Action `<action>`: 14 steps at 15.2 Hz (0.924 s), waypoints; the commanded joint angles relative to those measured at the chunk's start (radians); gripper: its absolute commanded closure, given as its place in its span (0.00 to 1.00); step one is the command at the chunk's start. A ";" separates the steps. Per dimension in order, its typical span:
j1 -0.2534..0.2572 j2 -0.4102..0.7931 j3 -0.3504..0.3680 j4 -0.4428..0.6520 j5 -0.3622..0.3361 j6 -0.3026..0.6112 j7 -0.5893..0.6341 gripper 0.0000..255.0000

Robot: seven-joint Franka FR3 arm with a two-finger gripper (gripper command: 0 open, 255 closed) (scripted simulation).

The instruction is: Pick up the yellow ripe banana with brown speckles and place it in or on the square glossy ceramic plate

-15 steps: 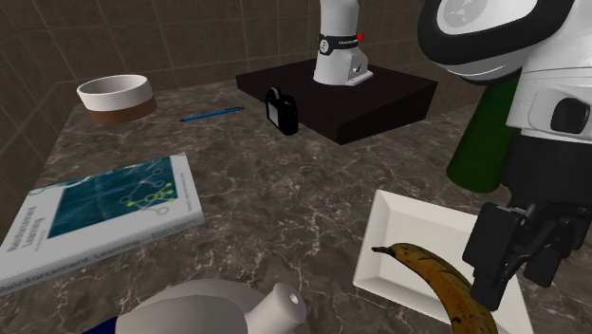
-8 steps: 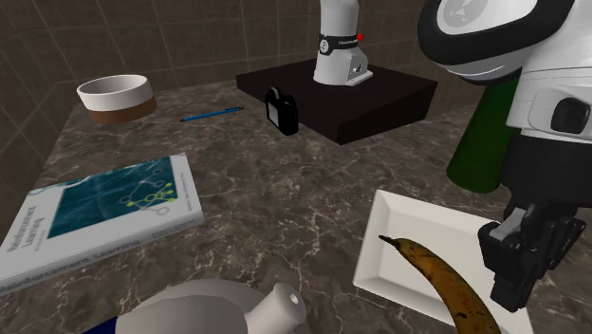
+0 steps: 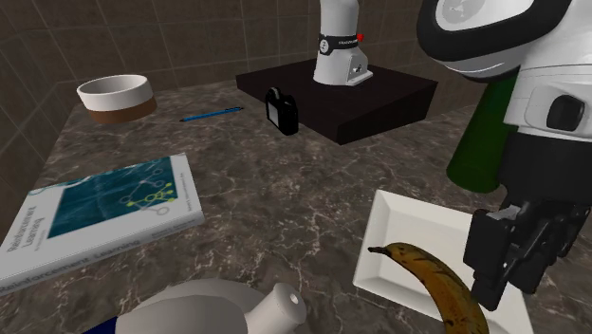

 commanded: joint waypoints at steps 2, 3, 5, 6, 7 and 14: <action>-0.026 -0.050 0.013 -0.037 0.049 -0.106 -0.005 0.00; -0.035 -0.069 0.016 -0.049 0.068 -0.149 -0.007 0.00; -0.034 -0.061 0.012 -0.043 0.070 -0.155 -0.005 0.00; -0.032 -0.048 0.008 -0.034 0.066 -0.151 -0.003 0.00; -0.030 -0.034 0.004 -0.024 0.063 -0.146 -0.002 0.00; -0.020 0.027 -0.014 0.021 0.050 -0.127 0.004 0.00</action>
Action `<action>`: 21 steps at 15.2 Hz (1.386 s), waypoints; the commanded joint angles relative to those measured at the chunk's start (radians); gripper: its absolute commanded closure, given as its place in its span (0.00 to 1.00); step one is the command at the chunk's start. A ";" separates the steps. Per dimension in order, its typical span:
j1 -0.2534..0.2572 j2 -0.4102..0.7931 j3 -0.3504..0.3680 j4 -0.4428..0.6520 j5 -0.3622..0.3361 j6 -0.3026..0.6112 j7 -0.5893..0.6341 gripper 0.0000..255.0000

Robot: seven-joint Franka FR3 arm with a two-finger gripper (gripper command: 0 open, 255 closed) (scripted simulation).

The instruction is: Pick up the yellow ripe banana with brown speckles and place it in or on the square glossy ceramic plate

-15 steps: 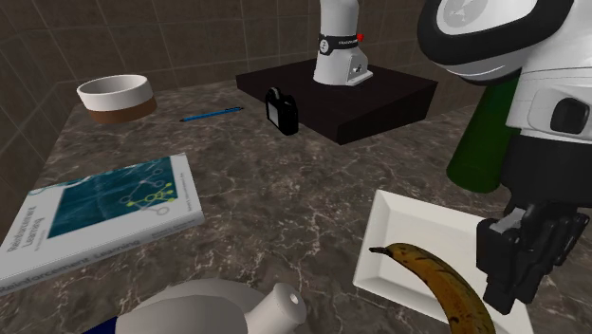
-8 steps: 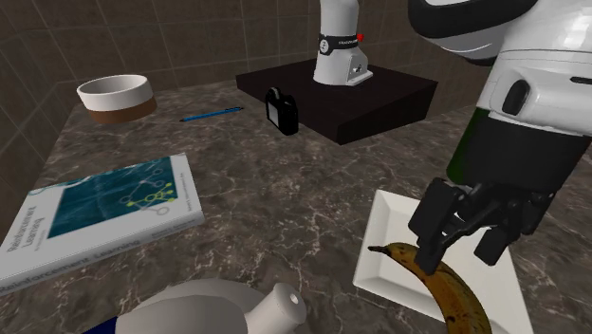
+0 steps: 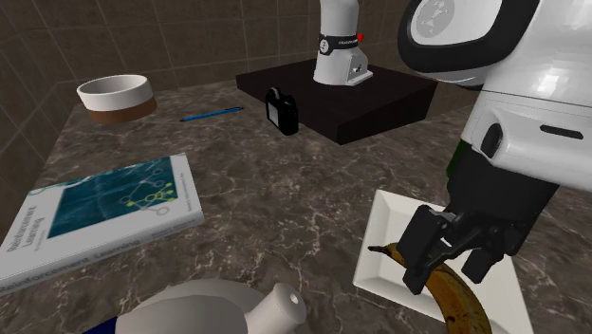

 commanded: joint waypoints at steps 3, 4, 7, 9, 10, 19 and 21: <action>0.000 0.003 0.000 0.003 0.000 0.000 0.000 0.00; 0.000 0.003 0.000 0.003 0.000 0.000 0.000 0.00; 0.000 0.002 0.000 0.003 0.000 0.000 0.000 1.00; 0.001 0.000 -0.002 -0.002 -0.002 0.003 0.002 1.00; 0.001 0.001 -0.003 -0.004 -0.003 0.006 0.004 1.00; -0.014 -0.042 0.019 -0.018 0.017 -0.025 -0.019 1.00; -0.021 -0.063 0.029 -0.026 0.026 -0.039 -0.029 1.00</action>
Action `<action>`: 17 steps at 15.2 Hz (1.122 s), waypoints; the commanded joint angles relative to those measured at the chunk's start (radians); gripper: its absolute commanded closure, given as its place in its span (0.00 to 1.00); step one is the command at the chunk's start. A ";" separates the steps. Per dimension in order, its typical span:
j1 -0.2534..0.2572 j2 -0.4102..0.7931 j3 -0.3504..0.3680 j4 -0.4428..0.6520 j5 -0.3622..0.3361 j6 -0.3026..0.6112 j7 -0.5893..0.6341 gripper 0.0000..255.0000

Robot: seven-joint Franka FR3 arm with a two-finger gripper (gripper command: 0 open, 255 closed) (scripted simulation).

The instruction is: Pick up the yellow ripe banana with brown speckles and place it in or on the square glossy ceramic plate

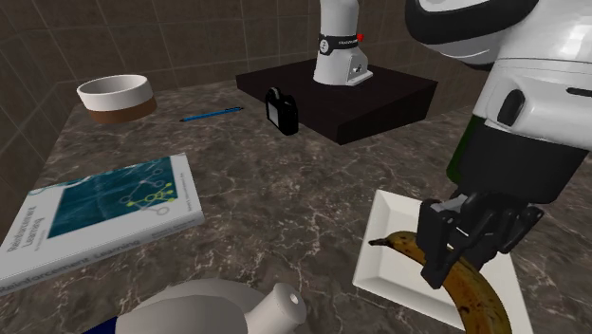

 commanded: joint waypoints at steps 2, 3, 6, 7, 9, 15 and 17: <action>-0.010 -0.031 0.015 -0.012 0.014 -0.020 -0.014 1.00; -0.014 -0.042 0.020 -0.016 0.019 -0.027 -0.019 1.00; -0.024 -0.072 0.034 -0.025 0.035 -0.048 -0.035 1.00; -0.027 -0.082 0.039 -0.028 0.040 -0.055 -0.040 1.00; -0.034 -0.102 0.049 -0.033 0.051 -0.070 -0.051 1.00; 0.007 -0.226 0.038 -0.248 0.002 0.007 0.078 1.00; 0.019 -0.230 0.029 -0.271 -0.015 0.024 0.104 1.00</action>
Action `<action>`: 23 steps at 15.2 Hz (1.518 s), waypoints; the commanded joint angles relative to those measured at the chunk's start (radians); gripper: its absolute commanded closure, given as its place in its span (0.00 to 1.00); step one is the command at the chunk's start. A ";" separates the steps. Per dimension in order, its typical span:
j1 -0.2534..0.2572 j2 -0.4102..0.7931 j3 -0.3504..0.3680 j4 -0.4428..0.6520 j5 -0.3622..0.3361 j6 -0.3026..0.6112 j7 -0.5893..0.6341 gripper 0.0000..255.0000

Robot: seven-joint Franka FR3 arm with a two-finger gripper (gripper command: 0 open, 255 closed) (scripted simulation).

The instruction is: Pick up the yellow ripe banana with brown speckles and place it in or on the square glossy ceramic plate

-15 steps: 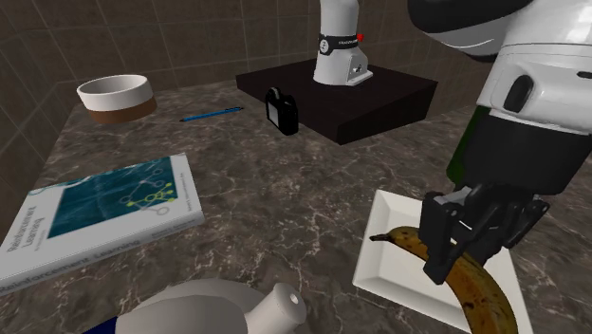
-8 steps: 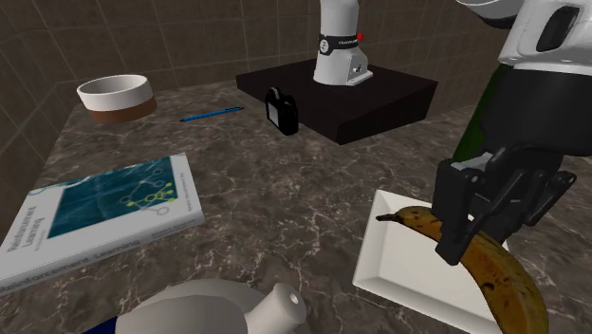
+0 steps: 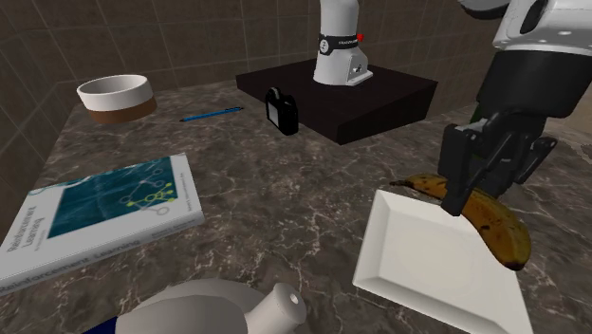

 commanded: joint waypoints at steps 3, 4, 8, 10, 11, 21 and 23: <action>0.020 0.029 -0.025 -0.005 -0.034 0.033 0.040 1.00; 0.025 0.041 -0.031 -0.001 -0.042 0.040 0.047 1.00; 0.045 0.086 -0.058 0.015 -0.073 0.069 0.079 1.00; 0.055 0.110 -0.072 0.025 -0.088 0.084 0.094 1.00; 0.060 0.121 -0.078 0.030 -0.095 0.090 0.101 1.00; 0.060 0.121 -0.078 0.030 -0.095 0.090 0.101 0.00; 0.060 0.121 -0.078 0.030 -0.095 0.090 0.101 0.00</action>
